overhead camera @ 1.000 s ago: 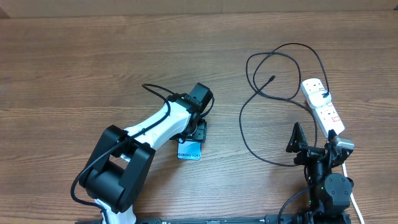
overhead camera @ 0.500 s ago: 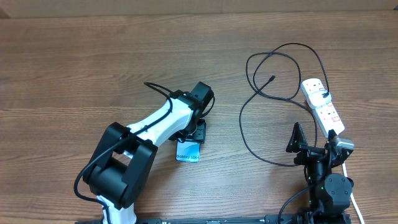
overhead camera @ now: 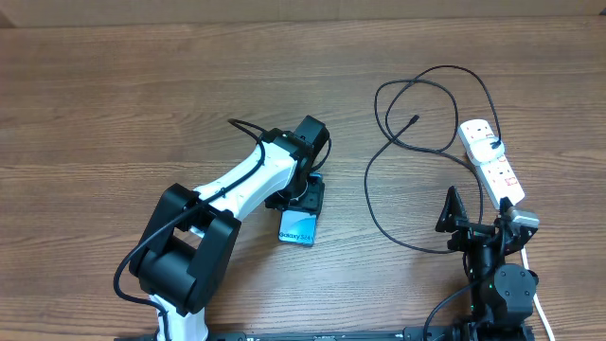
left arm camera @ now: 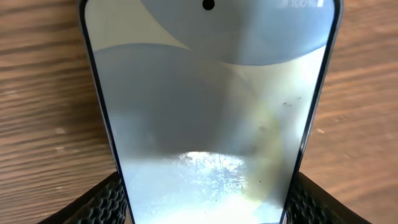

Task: Plug charger to phone and switch on socket
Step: 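Lower the left gripper and grasp the phone's long edges, then lift the phone with the left gripper and tilt it upright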

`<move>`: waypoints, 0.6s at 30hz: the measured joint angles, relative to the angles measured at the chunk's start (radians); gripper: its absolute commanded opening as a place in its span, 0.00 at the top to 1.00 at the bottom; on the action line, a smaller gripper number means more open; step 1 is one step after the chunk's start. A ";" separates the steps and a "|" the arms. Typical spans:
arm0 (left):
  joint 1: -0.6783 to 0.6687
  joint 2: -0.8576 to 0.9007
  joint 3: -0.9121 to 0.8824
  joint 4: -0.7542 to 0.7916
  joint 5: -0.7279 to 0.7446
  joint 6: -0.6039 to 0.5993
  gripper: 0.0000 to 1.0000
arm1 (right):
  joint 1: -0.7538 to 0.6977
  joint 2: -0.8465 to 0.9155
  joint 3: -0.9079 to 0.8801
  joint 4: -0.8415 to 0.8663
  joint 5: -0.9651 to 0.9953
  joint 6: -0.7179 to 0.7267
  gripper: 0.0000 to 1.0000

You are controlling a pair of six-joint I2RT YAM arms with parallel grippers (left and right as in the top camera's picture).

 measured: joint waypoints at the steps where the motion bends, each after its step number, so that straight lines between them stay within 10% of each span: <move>1: 0.000 0.000 0.000 0.000 0.021 0.011 0.42 | 0.000 0.000 0.000 0.000 0.000 0.001 0.00; 18: 0.108 0.000 0.001 0.073 0.605 0.206 0.44 | 0.000 0.000 0.000 0.000 0.001 0.001 0.00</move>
